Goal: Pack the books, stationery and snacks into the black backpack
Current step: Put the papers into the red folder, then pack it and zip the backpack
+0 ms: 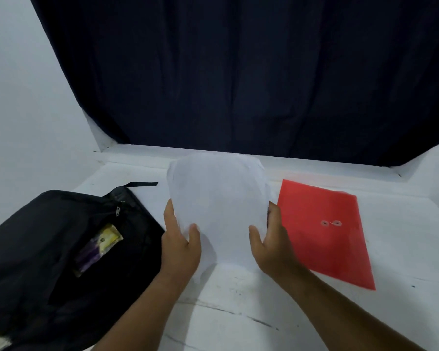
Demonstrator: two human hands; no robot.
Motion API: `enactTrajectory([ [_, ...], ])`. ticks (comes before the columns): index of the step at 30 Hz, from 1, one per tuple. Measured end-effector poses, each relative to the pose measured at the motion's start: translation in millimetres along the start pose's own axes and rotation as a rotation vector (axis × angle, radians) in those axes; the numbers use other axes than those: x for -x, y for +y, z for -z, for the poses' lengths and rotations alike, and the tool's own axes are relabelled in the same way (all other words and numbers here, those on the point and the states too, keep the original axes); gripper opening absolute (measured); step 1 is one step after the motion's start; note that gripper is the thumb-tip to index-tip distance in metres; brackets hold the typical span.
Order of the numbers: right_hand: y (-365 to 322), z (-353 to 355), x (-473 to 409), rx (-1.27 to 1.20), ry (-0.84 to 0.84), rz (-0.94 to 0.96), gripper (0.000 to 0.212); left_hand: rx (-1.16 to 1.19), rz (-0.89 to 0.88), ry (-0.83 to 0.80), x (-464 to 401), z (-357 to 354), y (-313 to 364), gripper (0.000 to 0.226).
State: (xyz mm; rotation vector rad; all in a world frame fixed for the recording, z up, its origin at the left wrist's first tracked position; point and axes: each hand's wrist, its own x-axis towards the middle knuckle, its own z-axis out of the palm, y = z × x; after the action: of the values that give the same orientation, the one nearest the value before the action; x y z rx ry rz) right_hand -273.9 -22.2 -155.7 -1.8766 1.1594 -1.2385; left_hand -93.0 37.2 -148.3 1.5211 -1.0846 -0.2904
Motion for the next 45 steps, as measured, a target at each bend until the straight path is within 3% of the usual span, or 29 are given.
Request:
enactTrajectory([
  [12,11,-1,9,0.052,-0.017,-0.073,0.049,-0.013,0.049,-0.09,9,6,-12,0.074],
  [17,33,7,9,0.112,-0.155,-0.176,0.055,0.002,0.117,-0.097,8,1,-8,0.067],
  [20,56,27,10,0.27,-0.176,-0.225,0.053,0.077,0.213,-0.077,-6,-2,-12,0.059],
  [25,98,68,18,0.557,-0.125,-0.453,0.054,0.212,0.49,-0.206,-12,-16,-16,0.051],
  [31,118,103,19,0.698,0.015,-0.536,0.06,0.303,0.593,-0.298,2,-50,-10,0.049],
  [35,113,99,11,0.631,0.046,-0.44,0.049,0.202,0.598,-0.308,-1,-69,-19,0.044],
  [38,106,85,3,0.441,-0.078,-0.375,0.044,0.024,0.586,-0.322,-7,-79,-33,0.03],
  [45,107,51,-39,0.343,-0.23,-0.41,0.06,-0.47,0.46,-0.319,-21,-107,-44,0.026],
])
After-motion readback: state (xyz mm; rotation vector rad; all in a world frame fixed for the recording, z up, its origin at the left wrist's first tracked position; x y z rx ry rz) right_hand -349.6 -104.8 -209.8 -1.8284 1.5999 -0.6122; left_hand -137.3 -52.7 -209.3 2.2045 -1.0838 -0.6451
